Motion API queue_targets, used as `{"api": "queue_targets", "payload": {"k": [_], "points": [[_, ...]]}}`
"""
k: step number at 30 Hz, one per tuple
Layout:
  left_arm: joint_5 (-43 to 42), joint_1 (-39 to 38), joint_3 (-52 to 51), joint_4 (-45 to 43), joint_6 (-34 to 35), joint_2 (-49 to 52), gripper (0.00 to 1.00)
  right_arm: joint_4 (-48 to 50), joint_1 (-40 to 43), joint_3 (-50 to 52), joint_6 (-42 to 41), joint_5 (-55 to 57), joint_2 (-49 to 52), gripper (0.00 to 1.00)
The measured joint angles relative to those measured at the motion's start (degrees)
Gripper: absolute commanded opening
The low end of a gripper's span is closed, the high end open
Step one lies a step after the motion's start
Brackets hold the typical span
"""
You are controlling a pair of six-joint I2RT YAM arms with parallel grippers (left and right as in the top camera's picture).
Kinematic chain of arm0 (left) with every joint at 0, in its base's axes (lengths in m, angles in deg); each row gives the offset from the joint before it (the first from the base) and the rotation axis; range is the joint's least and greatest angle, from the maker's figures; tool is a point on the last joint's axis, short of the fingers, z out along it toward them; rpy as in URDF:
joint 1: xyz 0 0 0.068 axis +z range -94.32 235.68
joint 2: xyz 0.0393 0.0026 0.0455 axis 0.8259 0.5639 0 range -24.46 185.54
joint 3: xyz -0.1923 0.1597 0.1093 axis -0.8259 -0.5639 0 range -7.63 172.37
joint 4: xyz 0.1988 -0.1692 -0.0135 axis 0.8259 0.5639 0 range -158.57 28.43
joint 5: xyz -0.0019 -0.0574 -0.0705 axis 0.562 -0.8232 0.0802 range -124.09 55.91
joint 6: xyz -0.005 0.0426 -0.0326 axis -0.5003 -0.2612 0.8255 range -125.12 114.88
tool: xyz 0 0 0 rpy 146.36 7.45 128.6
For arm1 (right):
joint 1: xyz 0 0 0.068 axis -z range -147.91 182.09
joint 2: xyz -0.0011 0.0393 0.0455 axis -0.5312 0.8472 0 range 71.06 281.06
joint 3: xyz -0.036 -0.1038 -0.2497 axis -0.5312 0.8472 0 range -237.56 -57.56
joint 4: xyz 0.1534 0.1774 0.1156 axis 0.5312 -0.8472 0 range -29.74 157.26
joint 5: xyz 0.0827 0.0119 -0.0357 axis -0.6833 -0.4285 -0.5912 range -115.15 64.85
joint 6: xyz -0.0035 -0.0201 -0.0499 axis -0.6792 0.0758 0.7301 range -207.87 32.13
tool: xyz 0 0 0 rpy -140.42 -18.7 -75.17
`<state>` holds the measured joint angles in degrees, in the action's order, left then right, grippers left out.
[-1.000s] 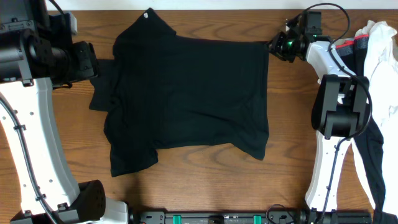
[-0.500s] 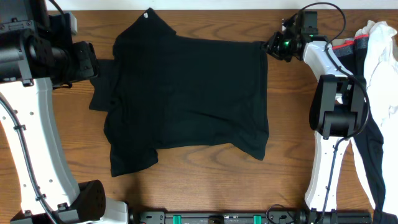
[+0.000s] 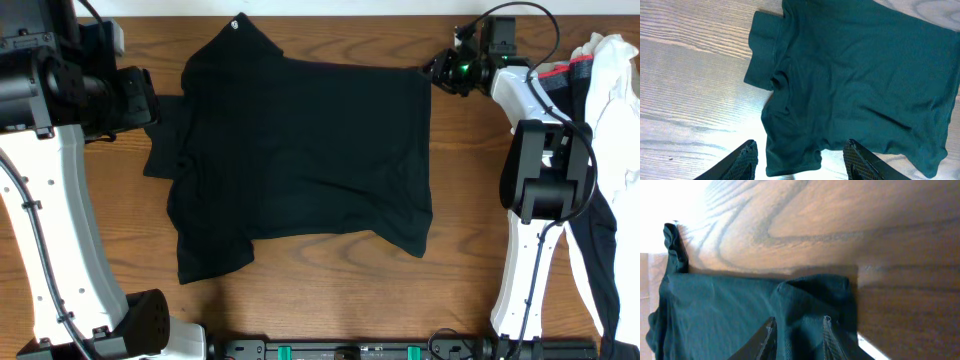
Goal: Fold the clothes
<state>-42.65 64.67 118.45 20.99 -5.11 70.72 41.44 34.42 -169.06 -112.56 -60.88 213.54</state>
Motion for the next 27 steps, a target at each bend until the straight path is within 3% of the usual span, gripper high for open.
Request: {"api": "queue_targets", "payload": {"k": [9,27], "points": [[0.00,0.00,0.00,-0.20,-0.02,0.00,0.58,-4.72,-0.09,-0.31,0.66,3.17,0.00,0.28],[0.00,0.00,0.00,-0.20,0.00,0.00,0.57,0.00,-1.07,-0.31,1.29,6.21,0.00,0.15]]}}
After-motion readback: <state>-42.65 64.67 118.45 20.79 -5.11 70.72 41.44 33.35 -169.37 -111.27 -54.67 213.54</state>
